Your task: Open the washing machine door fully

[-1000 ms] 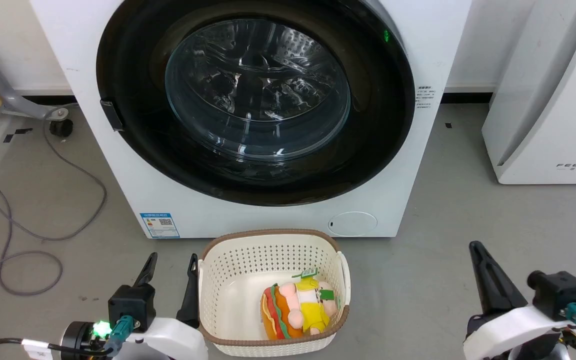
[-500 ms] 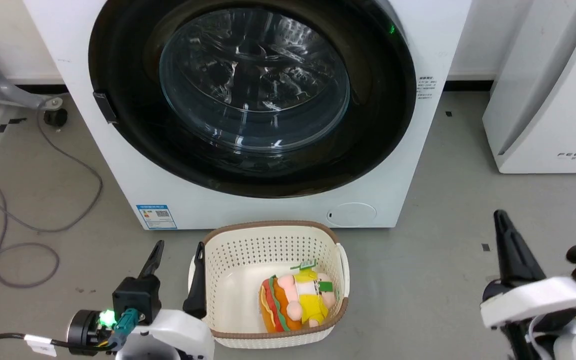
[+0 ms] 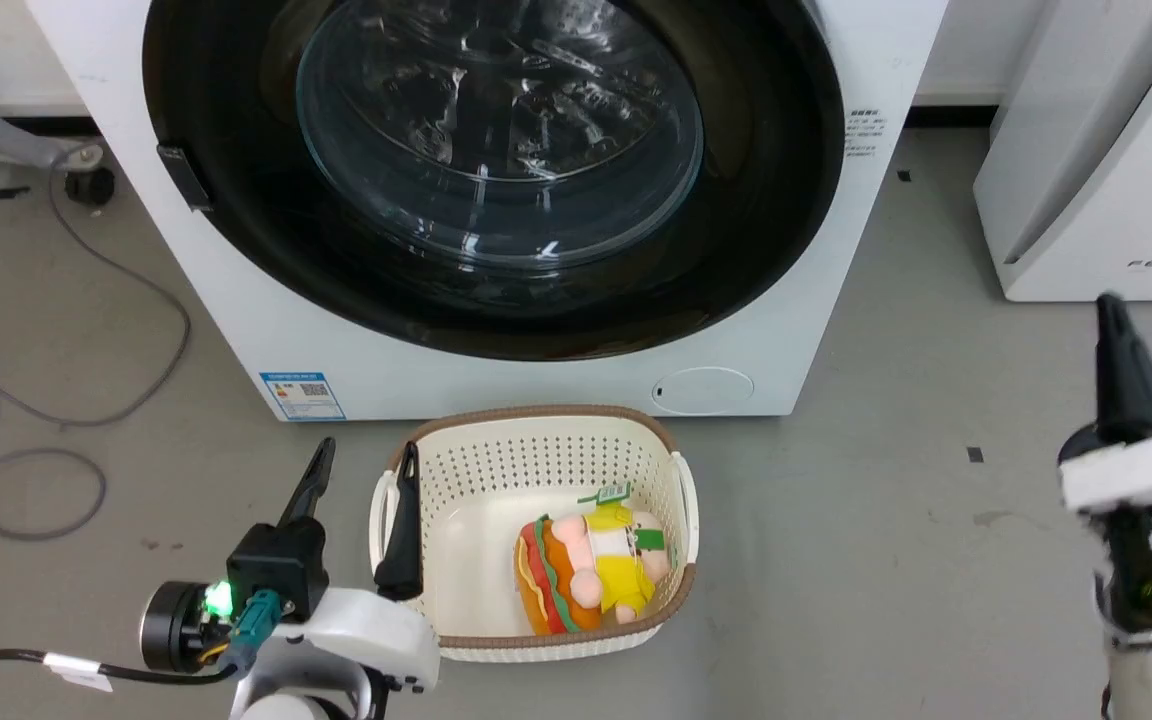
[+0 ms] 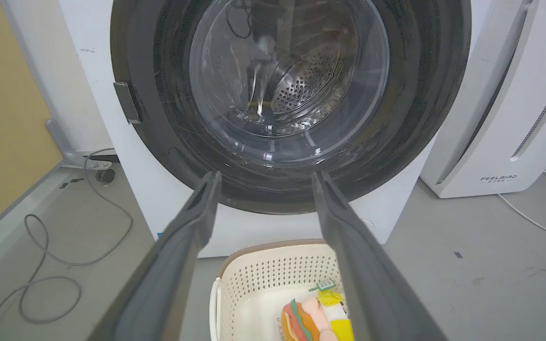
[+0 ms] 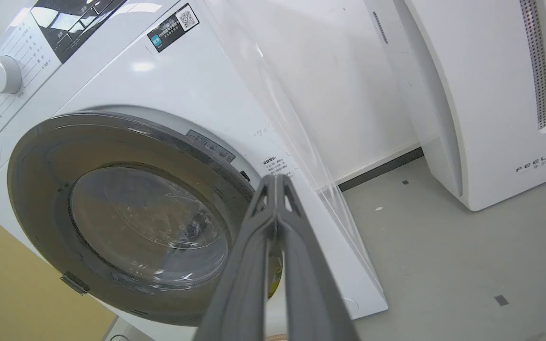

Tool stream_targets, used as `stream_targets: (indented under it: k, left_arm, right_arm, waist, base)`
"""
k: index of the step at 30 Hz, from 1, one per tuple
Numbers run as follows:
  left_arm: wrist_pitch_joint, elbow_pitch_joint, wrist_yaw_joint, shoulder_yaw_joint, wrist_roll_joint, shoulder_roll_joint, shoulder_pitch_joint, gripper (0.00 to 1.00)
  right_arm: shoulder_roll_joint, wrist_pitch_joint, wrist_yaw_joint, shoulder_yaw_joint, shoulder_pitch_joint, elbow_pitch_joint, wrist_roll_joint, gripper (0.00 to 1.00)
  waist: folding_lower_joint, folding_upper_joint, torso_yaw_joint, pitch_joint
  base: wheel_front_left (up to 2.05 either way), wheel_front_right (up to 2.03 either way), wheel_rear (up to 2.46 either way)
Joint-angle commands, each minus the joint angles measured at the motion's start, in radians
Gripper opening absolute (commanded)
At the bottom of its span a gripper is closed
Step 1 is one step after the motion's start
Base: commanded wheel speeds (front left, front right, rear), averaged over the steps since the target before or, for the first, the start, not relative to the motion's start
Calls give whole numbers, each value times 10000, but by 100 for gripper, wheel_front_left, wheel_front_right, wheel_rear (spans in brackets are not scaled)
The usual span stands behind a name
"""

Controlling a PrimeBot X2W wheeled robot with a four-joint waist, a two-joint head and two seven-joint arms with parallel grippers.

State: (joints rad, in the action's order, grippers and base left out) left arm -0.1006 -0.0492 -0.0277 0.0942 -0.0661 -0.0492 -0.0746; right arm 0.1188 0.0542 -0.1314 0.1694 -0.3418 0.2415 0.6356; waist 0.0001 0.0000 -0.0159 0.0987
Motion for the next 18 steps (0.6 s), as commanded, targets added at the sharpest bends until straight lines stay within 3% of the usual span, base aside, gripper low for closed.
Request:
stream_targets:
  k: [1,18]
  left_arm:
    - [-102,41,-60,62,-101,-8,-214,100]
    - [-457,114,-143,477,-193,-8,-1019,100]
  right_arm:
    - [101,-5,3,75,-341,141,280,0]
    - [1338,-1156,4,-684,-4152,2230,1436,0]
  waist:
    - [-1,0,7,57]
    - [-1,0,124,1133]
  base:
    - [0,0,0]
    - [0,0,0]
